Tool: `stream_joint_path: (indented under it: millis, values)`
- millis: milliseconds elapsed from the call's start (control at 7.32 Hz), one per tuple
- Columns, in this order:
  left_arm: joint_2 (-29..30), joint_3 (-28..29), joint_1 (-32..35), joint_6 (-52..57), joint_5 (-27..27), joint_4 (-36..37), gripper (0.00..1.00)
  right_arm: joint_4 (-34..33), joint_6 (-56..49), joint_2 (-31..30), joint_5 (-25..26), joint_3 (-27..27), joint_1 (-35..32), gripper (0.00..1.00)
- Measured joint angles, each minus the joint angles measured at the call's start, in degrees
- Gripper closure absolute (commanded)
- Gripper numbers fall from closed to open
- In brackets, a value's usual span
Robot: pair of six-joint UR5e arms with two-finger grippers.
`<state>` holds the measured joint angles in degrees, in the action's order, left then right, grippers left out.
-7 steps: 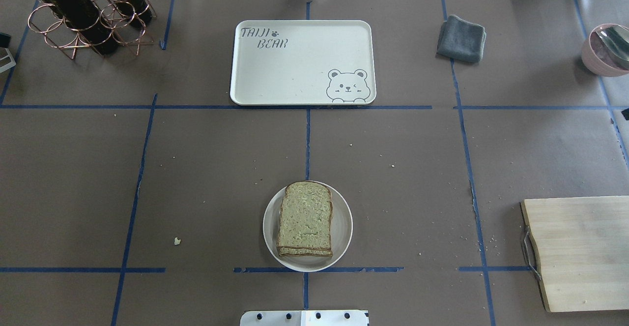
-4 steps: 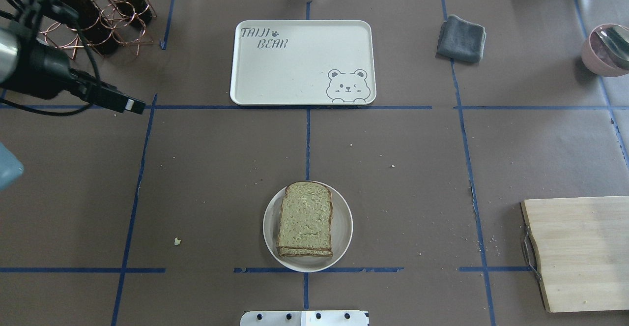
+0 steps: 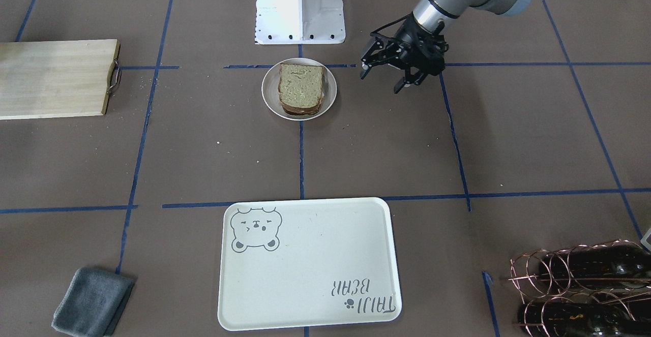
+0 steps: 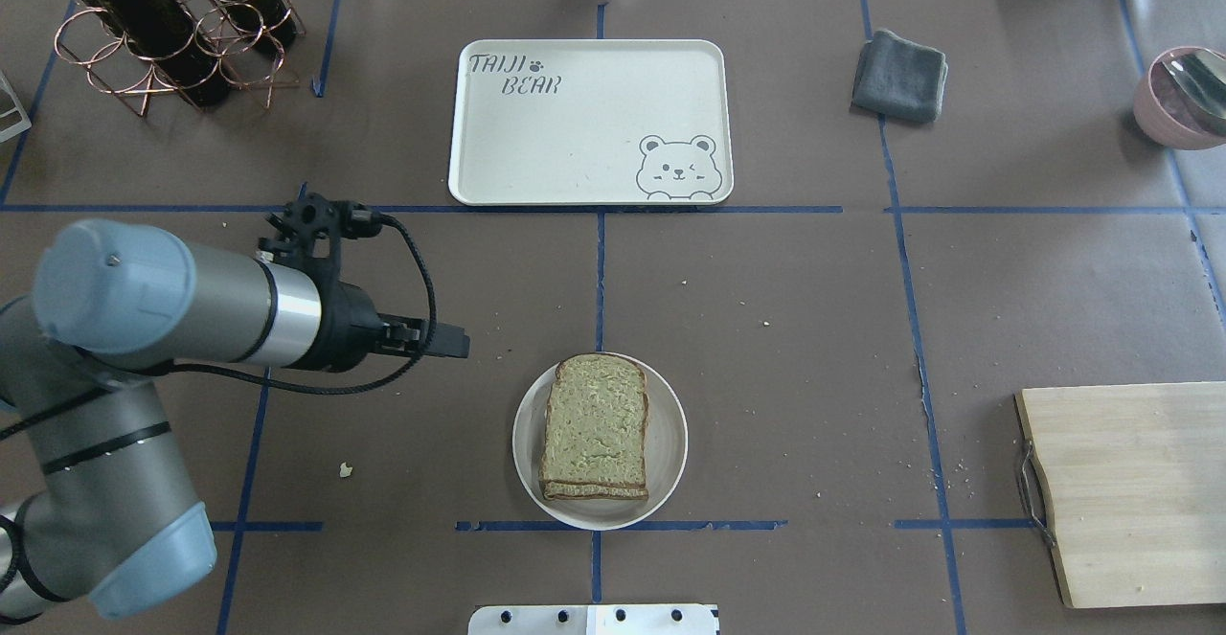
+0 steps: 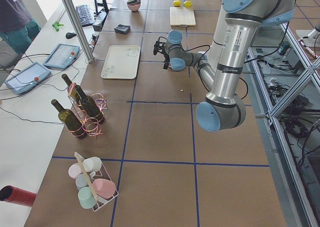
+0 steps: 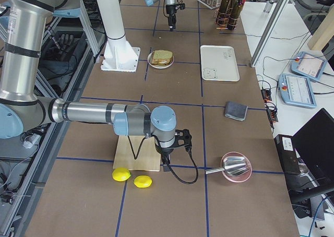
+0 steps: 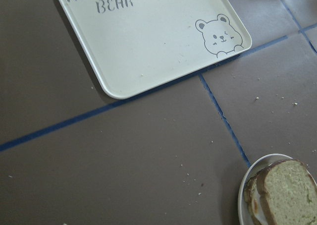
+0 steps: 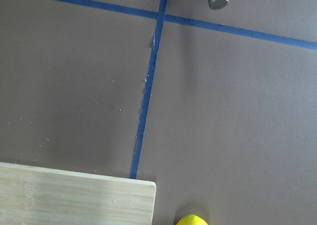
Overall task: Make sandwich and place on tray
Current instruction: 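Reach the left gripper to the white plate rim and grasp it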
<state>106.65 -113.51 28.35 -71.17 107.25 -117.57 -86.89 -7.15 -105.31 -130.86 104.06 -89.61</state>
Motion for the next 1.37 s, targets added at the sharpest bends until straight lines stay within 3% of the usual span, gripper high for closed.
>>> stream_joint_path:
  millis: [410,547,683,1366]
  values:
    - [4.44,5.77,-6.93,-10.52,-7.42,2.12,0.4,0.3,0.0,-1.44,0.05,-0.23,-0.03,0.0]
    - [4.75,6.57,-8.27,-11.62,-8.64,2.11,0.48,0.31,0.02,-1.51,0.07,-0.39,-0.04,0.0]
    - [5.03,7.14,-9.32,-12.22,-9.2,2.07,0.57,0.31,0.02,-1.54,0.12,-0.49,-0.03,0.0]
    - [6.14,8.58,-12.51,-14.05,-9.6,1.91,0.66,0.32,0.1,-2.04,0.22,-0.68,-0.03,0.0]
